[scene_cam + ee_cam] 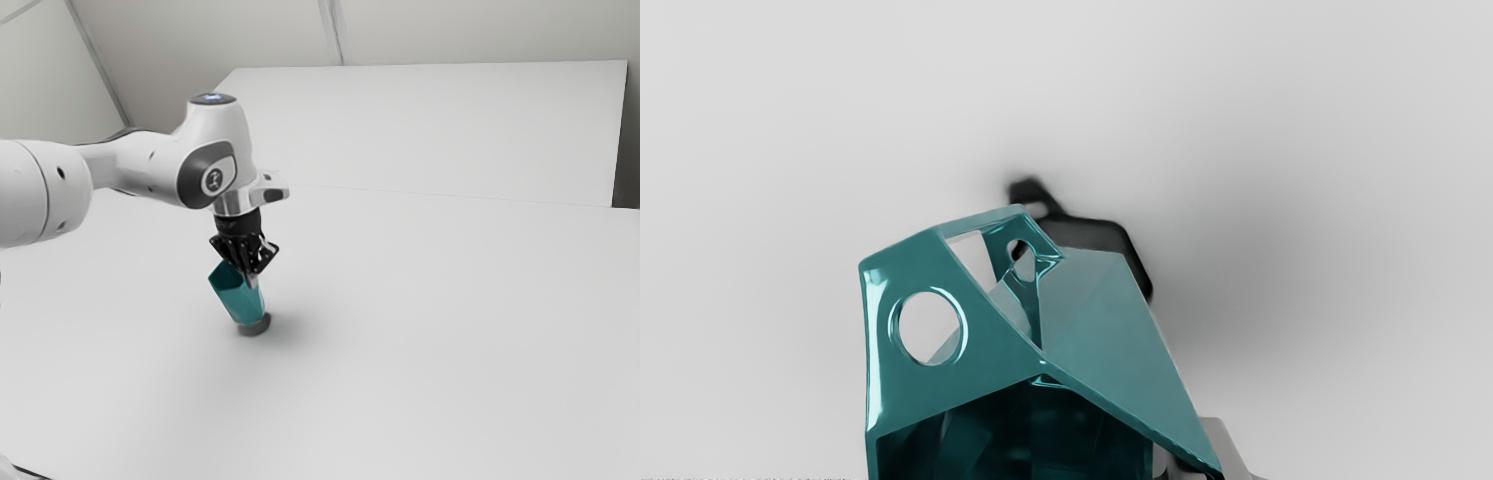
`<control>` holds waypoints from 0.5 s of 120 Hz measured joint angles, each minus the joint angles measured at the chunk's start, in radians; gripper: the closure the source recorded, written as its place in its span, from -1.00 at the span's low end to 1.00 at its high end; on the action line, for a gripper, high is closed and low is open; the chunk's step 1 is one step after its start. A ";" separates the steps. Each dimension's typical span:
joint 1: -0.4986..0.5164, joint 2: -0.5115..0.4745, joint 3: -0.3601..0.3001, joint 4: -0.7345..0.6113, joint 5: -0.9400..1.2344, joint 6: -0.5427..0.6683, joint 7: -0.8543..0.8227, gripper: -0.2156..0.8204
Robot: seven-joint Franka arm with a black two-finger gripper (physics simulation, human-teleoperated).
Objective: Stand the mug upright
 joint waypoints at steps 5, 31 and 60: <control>0.000 0.004 0.000 -0.004 0.000 0.002 -0.004 0.93; 0.000 0.023 0.000 -0.018 0.000 0.024 -0.022 0.93; 0.001 0.024 0.000 -0.024 0.000 0.040 -0.037 0.93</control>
